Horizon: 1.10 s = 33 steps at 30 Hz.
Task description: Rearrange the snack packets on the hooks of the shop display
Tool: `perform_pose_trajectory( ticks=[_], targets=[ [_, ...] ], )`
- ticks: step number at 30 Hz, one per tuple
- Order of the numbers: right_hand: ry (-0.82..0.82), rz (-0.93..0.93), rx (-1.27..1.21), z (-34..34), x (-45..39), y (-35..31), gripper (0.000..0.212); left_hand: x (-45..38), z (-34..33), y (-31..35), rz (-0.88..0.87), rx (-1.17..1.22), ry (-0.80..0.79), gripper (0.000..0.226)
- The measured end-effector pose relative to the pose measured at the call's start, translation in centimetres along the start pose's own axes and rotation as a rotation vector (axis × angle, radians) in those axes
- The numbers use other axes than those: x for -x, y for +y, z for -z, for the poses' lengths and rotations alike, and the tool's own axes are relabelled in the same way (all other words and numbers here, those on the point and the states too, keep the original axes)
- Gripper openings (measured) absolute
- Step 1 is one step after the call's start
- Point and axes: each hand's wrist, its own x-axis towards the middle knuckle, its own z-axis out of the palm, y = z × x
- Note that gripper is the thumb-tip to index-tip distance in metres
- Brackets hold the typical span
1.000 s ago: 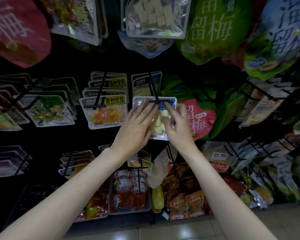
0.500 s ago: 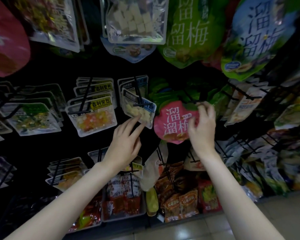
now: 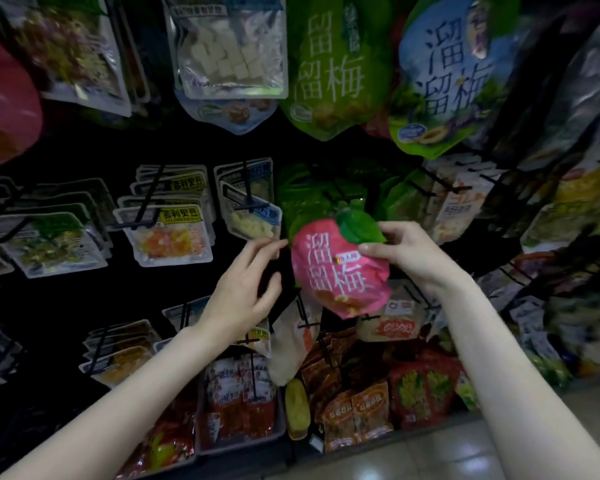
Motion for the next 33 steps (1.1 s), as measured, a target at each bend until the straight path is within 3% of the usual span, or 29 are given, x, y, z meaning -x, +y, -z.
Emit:
perform_pose_trajectory(
  ticks=[3,7,15,18,20,23,26,29,33],
  targets=[
    [-0.057,0.097,-0.036,1.0,1.9,-1.6,0.016,-0.4,0.3,1.8,0.031,0.189,-0.089,0.057],
    [0.005,0.262,-0.342,-0.1,2.7,-4.7,0.014,-1.9,2.5,3.8,0.066,0.374,0.017,0.058],
    [0.193,0.445,-0.658,-5.3,1.4,-11.3,0.020,-2.7,10.6,4.4,-0.010,0.215,0.245,0.069],
    [0.205,0.456,-0.645,-7.6,0.7,-13.4,0.019,-2.2,13.5,4.7,0.067,0.443,0.249,0.072],
    [0.217,0.493,-0.515,-9.2,0.4,-14.5,0.029,-1.7,15.1,4.6,0.106,0.625,0.222,0.070],
    [0.206,0.647,-0.308,-11.7,0.6,-16.0,0.041,-0.6,17.1,4.0,0.142,0.645,0.279,0.071],
    [0.036,0.640,-0.186,-13.7,0.7,-17.1,0.035,0.6,18.9,3.5,0.178,0.676,0.395,0.070],
    [-0.211,0.530,-0.231,-15.4,0.7,-17.6,0.053,1.8,20.7,2.7,0.192,0.620,0.506,0.069],
    [-0.334,0.516,-0.246,-17.7,0.4,-18.1,0.065,3.5,22.3,1.4,0.230,0.584,0.537,0.071]
  ],
)
